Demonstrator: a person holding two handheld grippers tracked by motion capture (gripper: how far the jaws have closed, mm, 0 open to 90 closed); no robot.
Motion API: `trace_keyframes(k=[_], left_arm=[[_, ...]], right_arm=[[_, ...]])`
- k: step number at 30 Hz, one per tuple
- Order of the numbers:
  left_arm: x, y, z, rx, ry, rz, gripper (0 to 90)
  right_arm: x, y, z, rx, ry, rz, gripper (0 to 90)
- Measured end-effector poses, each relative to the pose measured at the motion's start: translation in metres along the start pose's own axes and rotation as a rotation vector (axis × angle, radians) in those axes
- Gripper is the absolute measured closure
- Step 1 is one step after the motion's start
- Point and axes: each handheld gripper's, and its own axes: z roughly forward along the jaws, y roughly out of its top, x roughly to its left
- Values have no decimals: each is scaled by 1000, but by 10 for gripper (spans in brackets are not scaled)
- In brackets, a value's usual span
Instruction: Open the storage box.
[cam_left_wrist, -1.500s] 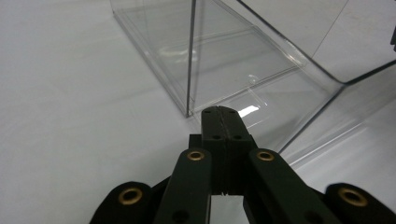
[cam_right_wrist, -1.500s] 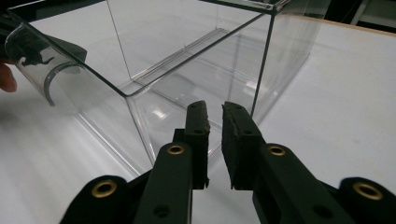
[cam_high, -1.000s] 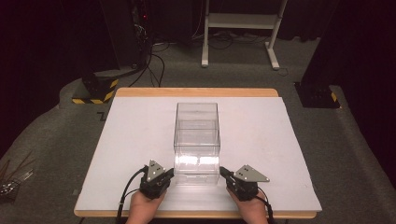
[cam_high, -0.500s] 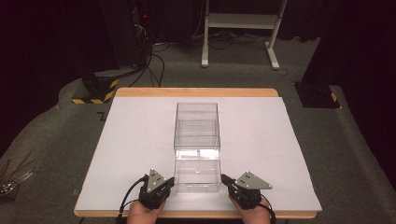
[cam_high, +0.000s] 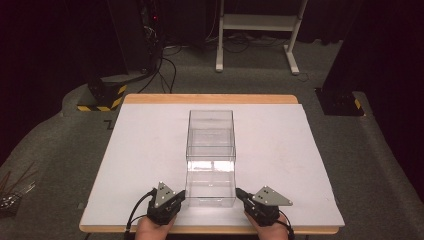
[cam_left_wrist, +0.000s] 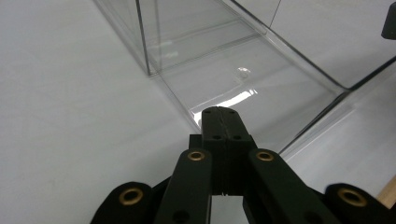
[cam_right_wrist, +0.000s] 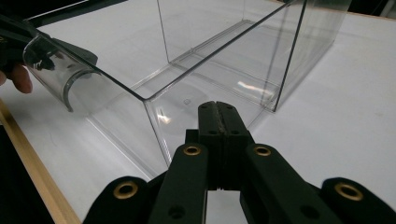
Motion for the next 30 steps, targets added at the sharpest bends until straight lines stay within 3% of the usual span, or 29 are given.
trace_keyframes(k=[14,22,30], left_arm=[[3,-2,2,-15,2,22,878],[10,-1,1,-30,13,5,861],[28,0,-2,-46,46,-28,860]], right_arm=[[-9,0,0,-22,-23,-12,788],[-18,4,-3,-34,-46,-11,774],[-29,4,-5,-43,-69,7,769]])
